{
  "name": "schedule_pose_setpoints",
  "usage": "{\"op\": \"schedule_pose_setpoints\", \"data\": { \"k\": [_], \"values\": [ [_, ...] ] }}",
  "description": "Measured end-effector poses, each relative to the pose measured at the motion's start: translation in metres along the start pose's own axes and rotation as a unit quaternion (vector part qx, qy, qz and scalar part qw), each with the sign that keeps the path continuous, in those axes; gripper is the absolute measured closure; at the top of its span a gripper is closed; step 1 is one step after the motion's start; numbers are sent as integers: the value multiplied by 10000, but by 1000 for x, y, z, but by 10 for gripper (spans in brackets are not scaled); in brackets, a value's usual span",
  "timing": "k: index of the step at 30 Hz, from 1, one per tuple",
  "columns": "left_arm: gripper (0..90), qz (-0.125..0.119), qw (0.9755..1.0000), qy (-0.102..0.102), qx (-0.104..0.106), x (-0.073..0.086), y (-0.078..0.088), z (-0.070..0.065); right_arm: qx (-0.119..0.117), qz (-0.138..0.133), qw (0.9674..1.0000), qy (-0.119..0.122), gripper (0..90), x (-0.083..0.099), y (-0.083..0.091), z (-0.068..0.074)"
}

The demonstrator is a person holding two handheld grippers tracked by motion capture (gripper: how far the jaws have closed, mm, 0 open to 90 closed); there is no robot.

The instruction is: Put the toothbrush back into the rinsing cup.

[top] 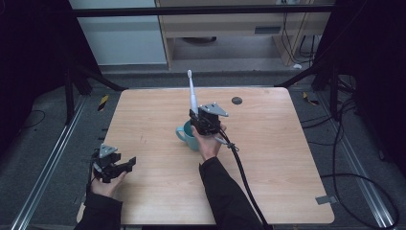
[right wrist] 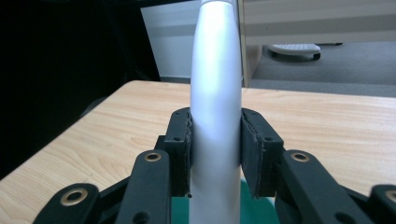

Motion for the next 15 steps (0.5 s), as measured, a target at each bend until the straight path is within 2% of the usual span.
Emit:
{"op": "schedule_pose_setpoints", "data": {
  "k": [15],
  "values": [
    [340,-2,10000,-1,-2,0,0,0,111,335,9993,108,660,28,-10,-3]
  ]
}}
Point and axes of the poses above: each handheld gripper's, and its own axes: y roughly backward along the jaws, x roughly out of its underside, z roughly to its left, the point moved 9 cm from there along -y, roughly forward along the jaws, and after that the axes turned 9 degrees about z, right-handed, at the moved point
